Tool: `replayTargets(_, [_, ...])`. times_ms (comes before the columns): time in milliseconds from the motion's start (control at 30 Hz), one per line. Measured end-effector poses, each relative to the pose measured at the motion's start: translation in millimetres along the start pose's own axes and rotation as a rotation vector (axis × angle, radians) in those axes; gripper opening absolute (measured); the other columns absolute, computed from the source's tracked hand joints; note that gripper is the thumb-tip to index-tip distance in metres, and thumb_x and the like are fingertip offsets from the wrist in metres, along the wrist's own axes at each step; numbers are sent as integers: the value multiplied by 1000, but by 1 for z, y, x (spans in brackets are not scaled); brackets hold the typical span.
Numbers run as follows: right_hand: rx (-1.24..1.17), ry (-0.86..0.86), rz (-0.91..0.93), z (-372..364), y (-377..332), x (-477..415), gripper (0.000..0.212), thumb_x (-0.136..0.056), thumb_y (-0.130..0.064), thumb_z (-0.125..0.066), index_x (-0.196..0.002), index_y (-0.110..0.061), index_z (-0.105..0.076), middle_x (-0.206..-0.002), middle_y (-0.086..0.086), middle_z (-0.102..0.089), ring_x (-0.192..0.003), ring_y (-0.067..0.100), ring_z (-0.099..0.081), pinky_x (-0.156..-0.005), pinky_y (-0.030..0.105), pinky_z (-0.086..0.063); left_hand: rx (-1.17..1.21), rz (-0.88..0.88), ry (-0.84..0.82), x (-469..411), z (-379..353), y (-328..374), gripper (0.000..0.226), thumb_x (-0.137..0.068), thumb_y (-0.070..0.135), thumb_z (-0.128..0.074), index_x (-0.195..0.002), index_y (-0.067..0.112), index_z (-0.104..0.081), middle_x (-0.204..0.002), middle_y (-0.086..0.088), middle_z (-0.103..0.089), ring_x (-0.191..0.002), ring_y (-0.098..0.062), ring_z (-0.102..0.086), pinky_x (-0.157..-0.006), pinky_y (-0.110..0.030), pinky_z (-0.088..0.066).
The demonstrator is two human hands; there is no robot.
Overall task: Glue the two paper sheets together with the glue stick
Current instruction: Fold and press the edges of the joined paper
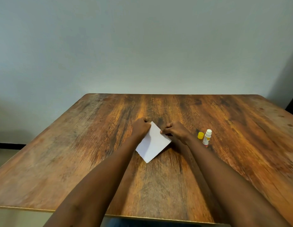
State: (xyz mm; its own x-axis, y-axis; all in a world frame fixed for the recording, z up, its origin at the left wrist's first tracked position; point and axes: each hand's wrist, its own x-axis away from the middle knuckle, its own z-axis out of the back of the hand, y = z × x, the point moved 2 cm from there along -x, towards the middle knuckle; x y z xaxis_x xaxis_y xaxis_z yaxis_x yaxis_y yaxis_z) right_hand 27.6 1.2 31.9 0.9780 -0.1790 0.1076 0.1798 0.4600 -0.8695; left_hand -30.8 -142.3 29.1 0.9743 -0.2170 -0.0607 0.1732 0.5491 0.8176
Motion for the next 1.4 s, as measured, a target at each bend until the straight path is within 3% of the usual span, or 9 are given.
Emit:
replayTargets(200, [24, 28, -2, -3, -1, -1, 18, -80, -2, -62, -93, 9, -70, -102, 24, -68, -82, 24, -60, -67, 31, -45, 72, 15, -112, 3, -4, -3, 22, -89, 16, -56, -100, -1, -65, -95, -10, -60, -84, -19, -51, -59, -24, -34])
replayTargets(500, [10, -6, 27, 0, 5, -4, 18, -83, -8, -65, -88, 9, -70, -95, 27, -67, -74, 20, -59, -64, 30, -44, 149, 29, 68, 6, 0, -6, 21, -88, 9, -57, -100, -2, -70, -107, -16, -68, -85, -17, -56, -61, -22, -41])
replayTargets(667, [-66, 0, 2, 3, 12, -5, 20, -84, -7, -64, -92, 11, -68, -93, 20, -68, -68, 13, -62, -48, 15, -48, 201, 62, 92, 8, 8, -8, 25, -92, 9, -52, -107, -4, -67, -112, -18, -66, -100, -28, -62, -74, -28, -45])
replayTargets(833, [-219, 50, -19, 2, 12, -4, 12, -84, -4, -65, -73, 1, -66, -72, 8, -65, -52, 7, -63, -40, 13, -45, 254, 121, 160, 9, 13, -12, 24, -92, 7, -52, -104, -7, -67, -110, -21, -67, -101, -31, -62, -85, -39, -50])
replayTargets(1033, [-110, 84, 52, -1, 3, -5, 11, -83, -2, -63, -89, 6, -70, -84, 8, -66, -74, 17, -61, -58, 21, -47, 75, 81, 116, 10, 12, -9, 29, -91, 4, -50, -118, -4, -58, -123, -19, -60, -100, -23, -57, -74, -24, -45])
replayTargets(1133, [-39, 58, 91, -1, -1, -8, 10, -82, -3, -65, -86, 5, -70, -86, 11, -66, -78, 18, -62, -63, 23, -47, -84, -53, 79, 10, 11, 0, 41, -90, 15, -58, -130, 10, -52, -135, -12, -53, -115, -22, -53, -97, -36, -45])
replayTargets(1200, [-26, 52, 102, -2, -2, -9, 7, -81, -4, -66, -79, 1, -70, -85, 14, -67, -79, 22, -63, -70, 32, -50, -187, -170, -3, 10, 7, 8, 32, -90, 19, -58, -121, 11, -61, -128, -9, -60, -118, -22, -53, -105, -34, -36])
replayTargets(1267, [-37, 48, 114, -2, -4, -11, 10, -80, -3, -67, -70, -2, -69, -79, 15, -67, -79, 25, -62, -76, 39, -50, -203, -206, -56, 10, 3, 14, 25, -91, 19, -58, -110, 6, -67, -114, -12, -67, -107, -22, -59, -90, -26, -40])
replayTargets(1400, [-97, 45, 134, -2, -4, -11, 7, -79, -1, -68, -74, 3, -69, -69, 9, -64, -73, 21, -60, -73, 35, -48, -192, -185, -80, 8, -4, 18, 16, -92, 17, -53, -87, 8, -65, -98, -16, -68, -91, -24, -59, -103, -49, -40])
